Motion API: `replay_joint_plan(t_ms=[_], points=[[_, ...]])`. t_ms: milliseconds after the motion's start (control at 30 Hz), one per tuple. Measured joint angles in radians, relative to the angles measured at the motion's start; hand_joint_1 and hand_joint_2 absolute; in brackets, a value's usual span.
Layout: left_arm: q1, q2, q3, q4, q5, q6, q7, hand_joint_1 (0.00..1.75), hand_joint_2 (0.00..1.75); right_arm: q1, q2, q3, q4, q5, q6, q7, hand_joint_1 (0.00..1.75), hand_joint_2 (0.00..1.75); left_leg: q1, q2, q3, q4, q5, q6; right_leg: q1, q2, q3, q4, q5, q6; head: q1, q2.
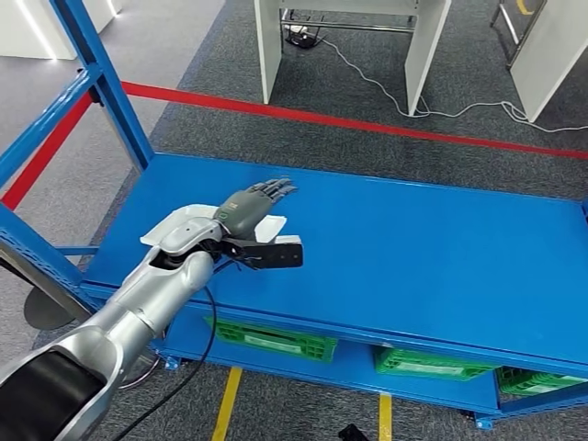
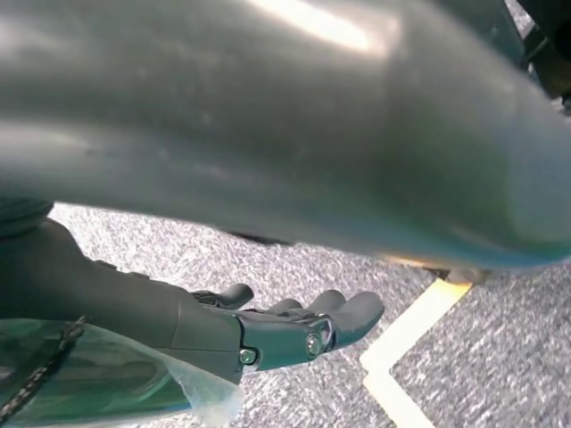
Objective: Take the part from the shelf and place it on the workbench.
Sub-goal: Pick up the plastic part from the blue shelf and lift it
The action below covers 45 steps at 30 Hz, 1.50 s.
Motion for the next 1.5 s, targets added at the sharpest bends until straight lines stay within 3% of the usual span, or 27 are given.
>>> replay_joint_plan(t_ms=[67,167,200,233,267,333,400,533,600,667,700,733,767,867,933,1033,1100,1167,1233,1267,1367,1433,1500], points=[[-0.009,0.002,-0.023,0.000,-0.003,-0.029,0.000,0.00,1.75,0.000,0.000,0.001,0.000,-0.001,0.001,0.000,0.00,0.00,0.005,0.001,0.007,-0.012,0.006,0.006,0.000,0.000,-0.025,0.048,-0.032,0.009,0.001,0.000],[-0.019,0.006,-0.054,0.003,-0.003,-0.058,-0.004,0.00,1.75,0.001,-0.001,0.005,0.000,-0.002,0.003,0.000,0.00,0.00,0.007,0.002,0.008,-0.015,0.008,0.009,-0.003,-0.001,-0.116,0.231,-0.112,0.019,0.002,0.000],[-0.018,0.008,-0.062,0.005,-0.003,-0.060,-0.004,0.00,1.75,0.002,-0.002,0.006,0.000,-0.002,0.003,0.000,0.00,0.00,0.007,0.002,0.007,-0.014,0.008,0.009,-0.004,-0.002,-0.136,0.268,-0.117,0.021,0.002,0.000],[-0.018,0.010,-0.069,0.007,-0.003,-0.060,-0.004,0.00,1.75,0.002,-0.003,0.007,0.000,-0.002,0.003,0.000,0.00,0.00,0.007,0.002,0.007,-0.013,0.007,0.009,-0.006,-0.002,-0.138,0.266,-0.103,0.023,0.002,0.000],[-0.018,0.011,-0.075,0.010,-0.002,-0.061,-0.003,0.00,1.75,0.003,-0.004,0.007,0.000,-0.002,0.003,0.000,0.00,0.00,0.008,0.002,0.008,-0.012,0.006,0.007,-0.008,-0.003,-0.119,0.225,-0.072,0.025,0.002,0.000],[-0.019,0.014,-0.085,0.014,-0.002,-0.059,0.000,0.00,1.75,0.001,-0.006,0.008,0.000,-0.003,0.004,0.000,0.00,0.00,0.008,0.000,0.006,-0.004,0.001,-0.001,-0.012,-0.007,-0.050,0.088,-0.011,0.029,0.003,0.000],[-0.022,0.016,-0.093,0.018,-0.006,-0.057,0.008,0.00,1.75,0.000,-0.007,0.008,0.000,-0.005,0.004,-0.001,0.00,0.00,0.005,-0.001,0.002,0.005,-0.003,-0.010,-0.013,-0.006,-0.008,0.011,0.006,0.022,0.002,0.000],[-0.024,0.022,-0.109,0.026,-0.010,-0.055,0.015,0.00,1.75,0.002,-0.007,0.008,0.000,-0.007,0.003,-0.001,0.00,0.00,0.007,0.000,-0.005,0.023,-0.017,-0.023,-0.011,-0.002,-0.003,0.005,0.005,-0.006,0.002,0.000],[-0.026,0.024,-0.114,0.028,-0.010,-0.055,0.016,0.00,1.75,0.001,-0.007,0.008,0.000,-0.007,0.003,-0.001,0.00,0.00,0.009,0.000,-0.039,0.105,-0.068,-0.031,-0.012,-0.002,-0.001,0.004,0.006,-0.016,0.001,0.000],[-0.025,0.027,-0.118,0.032,-0.009,-0.054,0.017,0.00,1.75,0.001,-0.007,0.008,0.000,-0.007,0.003,-0.001,0.00,0.00,0.009,0.000,-0.096,0.237,-0.127,-0.035,-0.010,-0.002,-0.001,0.004,0.005,-0.020,0.001,0.000],[-0.023,0.029,-0.120,0.034,-0.007,-0.054,0.019,0.00,1.75,0.002,-0.007,0.008,0.000,-0.008,0.003,-0.001,0.00,0.00,0.009,0.000,-0.117,0.282,-0.139,-0.034,-0.008,-0.002,0.000,0.004,0.004,-0.021,0.001,0.000],[-0.022,0.031,-0.122,0.035,-0.004,-0.053,0.021,0.00,1.75,0.003,-0.007,0.008,0.000,-0.008,0.002,-0.001,0.00,0.00,0.009,0.000,-0.123,0.293,-0.133,-0.031,-0.007,-0.001,0.001,0.005,0.004,-0.022,0.001,0.000],[-0.020,0.032,-0.124,0.037,0.001,-0.050,0.023,0.00,1.75,0.003,-0.007,0.008,0.000,-0.010,0.002,-0.001,0.00,0.00,0.008,0.000,-0.110,0.264,-0.107,-0.025,-0.005,0.000,0.002,0.005,0.003,-0.022,0.001,0.000],[-0.020,0.038,-0.125,0.040,0.013,-0.032,0.032,0.00,1.75,0.003,-0.007,0.008,0.000,-0.015,-0.001,-0.004,0.00,0.00,-0.001,-0.001,-0.021,0.070,-0.013,-0.005,-0.002,0.002,0.004,0.004,0.001,-0.020,0.002,0.000],[-0.018,0.043,-0.125,0.043,0.011,-0.012,0.045,0.00,1.75,0.004,-0.007,0.008,0.000,-0.020,-0.003,-0.005,0.00,0.00,-0.008,-0.001,0.001,0.014,-0.005,0.001,-0.002,0.002,-0.001,0.004,0.003,-0.014,0.002,0.000],[-0.012,0.050,-0.123,0.048,-0.002,0.032,0.077,0.00,1.75,0.006,-0.007,0.008,0.000,-0.027,-0.008,-0.005,0.00,0.00,-0.004,0.000,0.007,-0.005,-0.001,0.006,-0.003,0.001,-0.009,0.008,-0.004,-0.001,0.002,0.000],[-0.011,0.051,-0.123,0.050,-0.008,0.052,0.090,0.00,1.75,0.007,-0.007,0.008,0.000,-0.029,-0.009,-0.003,0.00,0.00,0.002,0.001,0.013,-0.017,0.004,0.011,-0.003,0.000,-0.041,0.073,-0.043,0.007,0.004,0.000],[-0.006,0.052,-0.123,0.053,-0.014,0.063,0.099,0.00,1.75,0.008,-0.007,0.008,0.000,-0.031,-0.010,-0.001,0.00,0.00,0.002,0.001,0.013,-0.017,0.005,0.013,-0.005,0.000,-0.103,0.201,-0.099,0.014,0.006,0.000],[0.004,0.052,-0.123,0.057,-0.027,0.087,0.121,0.00,1.75,0.011,-0.007,0.008,0.000,-0.035,-0.012,0.000,0.00,0.00,0.002,0.001,0.013,-0.016,0.004,0.013,-0.008,-0.001,-0.143,0.273,-0.111,0.020,0.006,0.000],[0.008,0.052,-0.123,0.058,-0.038,0.108,0.139,0.00,1.75,0.013,-0.008,0.008,0.000,-0.038,-0.014,0.000,0.00,0.00,0.003,0.001,0.013,-0.015,0.003,0.012,-0.009,-0.002,-0.135,0.253,-0.089,0.022,0.006,0.000],[0.016,0.052,-0.121,0.059,-0.069,0.182,0.190,0.00,1.75,0.015,-0.010,0.007,0.000,-0.046,-0.020,-0.002,0.00,0.00,0.006,0.000,0.013,-0.008,-0.002,0.005,-0.014,-0.007,-0.057,0.090,-0.007,0.027,0.006,0.000],[0.021,0.054,-0.114,0.058,-0.086,0.237,0.219,0.00,1.75,0.015,-0.010,0.007,0.000,-0.050,-0.024,-0.003,0.00,0.00,0.003,-0.001,0.009,0.001,-0.006,-0.003,-0.014,-0.006,-0.018,0.024,0.004,0.021,0.007,0.000],[0.033,0.055,-0.101,0.058,-0.094,0.285,0.237,0.00,1.75,0.017,-0.009,0.007,0.000,-0.054,-0.028,-0.003,0.00,0.00,0.000,-0.001,0.007,0.005,-0.008,-0.010,-0.010,-0.002,-0.003,0.005,0.002,0.009,0.008,0.000]])
